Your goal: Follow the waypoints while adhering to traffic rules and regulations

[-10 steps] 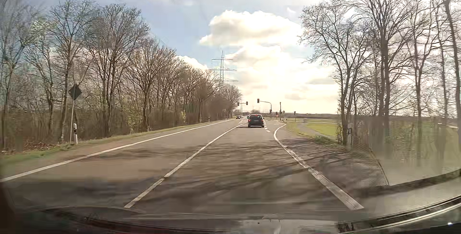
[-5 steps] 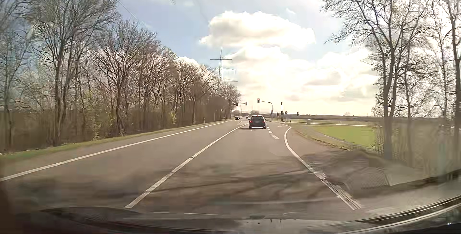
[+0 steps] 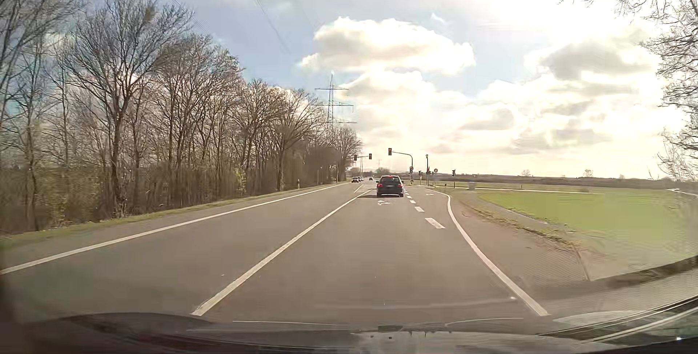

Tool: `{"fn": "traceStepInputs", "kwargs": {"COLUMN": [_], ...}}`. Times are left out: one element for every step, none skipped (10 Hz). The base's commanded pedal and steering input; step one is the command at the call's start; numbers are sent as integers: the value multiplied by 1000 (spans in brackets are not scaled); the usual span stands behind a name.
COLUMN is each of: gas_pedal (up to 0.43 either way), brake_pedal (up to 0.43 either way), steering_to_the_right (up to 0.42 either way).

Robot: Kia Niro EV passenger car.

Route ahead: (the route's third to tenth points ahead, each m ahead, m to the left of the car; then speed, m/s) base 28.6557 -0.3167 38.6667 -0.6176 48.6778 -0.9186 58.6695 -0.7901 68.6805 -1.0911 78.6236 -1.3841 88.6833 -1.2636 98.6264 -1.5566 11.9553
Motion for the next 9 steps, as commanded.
{"fn": "traceStepInputs", "kwargs": {"gas_pedal": [28, 28, 28, 28, 28, 28, 28, 28, 28], "brake_pedal": [0, 0, 0, 0, 0, 0, 0, 0, 0], "steering_to_the_right": [9, 10, 10, 10, 10, 10, 9, 8, 8]}}
